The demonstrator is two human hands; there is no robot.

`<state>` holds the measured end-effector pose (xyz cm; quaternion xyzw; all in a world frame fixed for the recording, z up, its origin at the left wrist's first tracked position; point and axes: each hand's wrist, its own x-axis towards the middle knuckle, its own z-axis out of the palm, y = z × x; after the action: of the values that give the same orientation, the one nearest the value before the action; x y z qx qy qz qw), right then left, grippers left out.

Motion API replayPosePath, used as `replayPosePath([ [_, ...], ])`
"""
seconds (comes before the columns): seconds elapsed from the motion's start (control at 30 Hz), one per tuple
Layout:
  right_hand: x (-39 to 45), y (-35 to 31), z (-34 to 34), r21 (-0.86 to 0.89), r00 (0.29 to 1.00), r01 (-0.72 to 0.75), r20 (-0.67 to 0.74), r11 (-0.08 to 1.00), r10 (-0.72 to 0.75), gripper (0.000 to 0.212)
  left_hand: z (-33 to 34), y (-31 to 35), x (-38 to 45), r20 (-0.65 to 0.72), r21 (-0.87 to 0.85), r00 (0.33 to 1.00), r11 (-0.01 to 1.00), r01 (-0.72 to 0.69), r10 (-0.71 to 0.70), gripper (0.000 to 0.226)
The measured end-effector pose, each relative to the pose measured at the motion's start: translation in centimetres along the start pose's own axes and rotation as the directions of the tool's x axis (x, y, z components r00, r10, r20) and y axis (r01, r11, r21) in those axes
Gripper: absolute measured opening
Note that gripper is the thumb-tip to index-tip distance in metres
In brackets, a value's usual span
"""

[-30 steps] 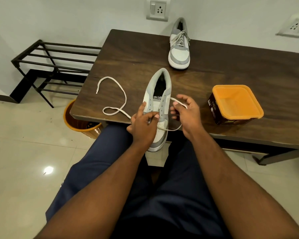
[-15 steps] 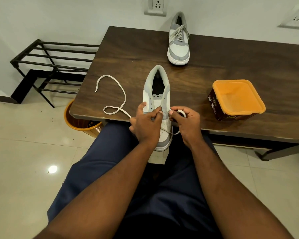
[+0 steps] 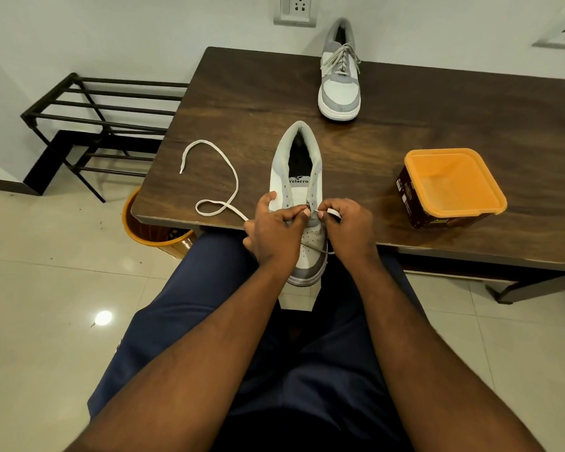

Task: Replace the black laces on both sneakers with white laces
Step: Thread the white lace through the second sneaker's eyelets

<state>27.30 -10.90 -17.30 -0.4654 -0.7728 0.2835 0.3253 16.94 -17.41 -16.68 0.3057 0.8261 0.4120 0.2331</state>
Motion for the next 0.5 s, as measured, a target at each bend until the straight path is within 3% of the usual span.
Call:
replayPosePath([
  [0.13, 0.3, 0.1, -0.3, -0.164, 0.992, 0.104, 0.090, 0.981, -0.090, 0.011, 0.3, -0.1, 0.0, 0.000, 0.004, 1.000, 1.000, 0.008, -0.008, 0.014],
  [0.27, 0.4, -0.1, -0.6, -0.219, 0.983, 0.148, 0.143, 0.964, -0.119, 0.010, 0.5, 0.0, -0.2, 0.002, 0.007, 1.000, 1.000, 0.015, -0.015, 0.016],
  [0.4, 1.1, -0.8, -1.0, -0.084, 0.987, -0.045, 0.153, 0.995, 0.058, 0.009, 0.5, 0.2, -0.3, -0.005, 0.086, 1.000, 0.996, -0.027, 0.027, 0.017],
  [0.5, 2.0, -1.3, -1.4, -0.088, 0.963, -0.158, 0.206, 0.984, 0.173, 0.008, 0.5, 0.1, -0.1, -0.007, 0.157, 0.996, 0.984, -0.087, 0.089, 0.015],
])
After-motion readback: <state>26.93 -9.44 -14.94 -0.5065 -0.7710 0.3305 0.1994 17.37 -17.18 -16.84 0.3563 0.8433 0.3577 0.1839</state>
